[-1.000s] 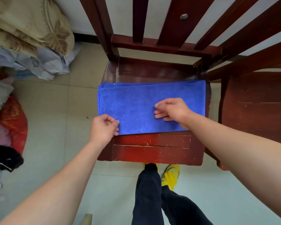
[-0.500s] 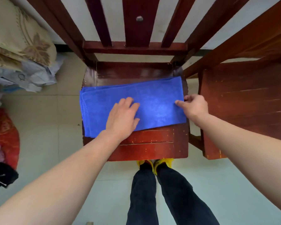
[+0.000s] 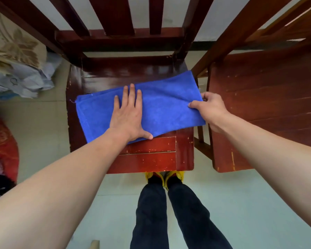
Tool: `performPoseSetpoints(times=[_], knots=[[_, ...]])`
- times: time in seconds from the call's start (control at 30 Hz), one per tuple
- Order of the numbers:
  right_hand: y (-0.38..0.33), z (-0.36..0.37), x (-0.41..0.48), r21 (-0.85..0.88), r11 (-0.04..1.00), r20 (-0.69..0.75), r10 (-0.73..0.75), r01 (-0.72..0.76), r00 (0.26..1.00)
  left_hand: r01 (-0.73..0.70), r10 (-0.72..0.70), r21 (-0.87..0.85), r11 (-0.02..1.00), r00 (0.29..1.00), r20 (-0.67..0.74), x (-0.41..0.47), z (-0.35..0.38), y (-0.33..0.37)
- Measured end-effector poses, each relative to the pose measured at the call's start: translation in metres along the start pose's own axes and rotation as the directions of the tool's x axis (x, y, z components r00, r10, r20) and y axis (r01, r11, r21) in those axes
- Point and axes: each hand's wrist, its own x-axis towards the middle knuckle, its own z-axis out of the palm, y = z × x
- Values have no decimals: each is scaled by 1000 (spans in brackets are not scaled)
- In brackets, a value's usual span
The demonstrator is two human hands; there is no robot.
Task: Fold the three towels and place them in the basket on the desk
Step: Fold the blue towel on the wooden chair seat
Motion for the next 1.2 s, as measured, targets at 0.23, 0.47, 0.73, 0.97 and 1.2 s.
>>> performPoseSetpoints(times=[0.23,0.47,0.73,0.97,1.2], knots=[[-39,-22,-26,105,984,324,100,-141,941,55,-66,-195,979,996,-54,-23,-25,-13],[-77,47,-83,-126,958,356,-198,257,913,373,-466,-448,813,877,-115,-87,-22,-107],[-63,179,-99,-462,781,364,-264,419,893,429,-530,-603,673,848,12,-131,26,-173],[-46,244,-89,-621,660,394,-204,423,896,423,-519,-652,630,853,53,-139,52,-207],[-83,188,-62,-193,968,100,-143,160,985,152,-353,-623,768,911,-213,-113,25,-164]])
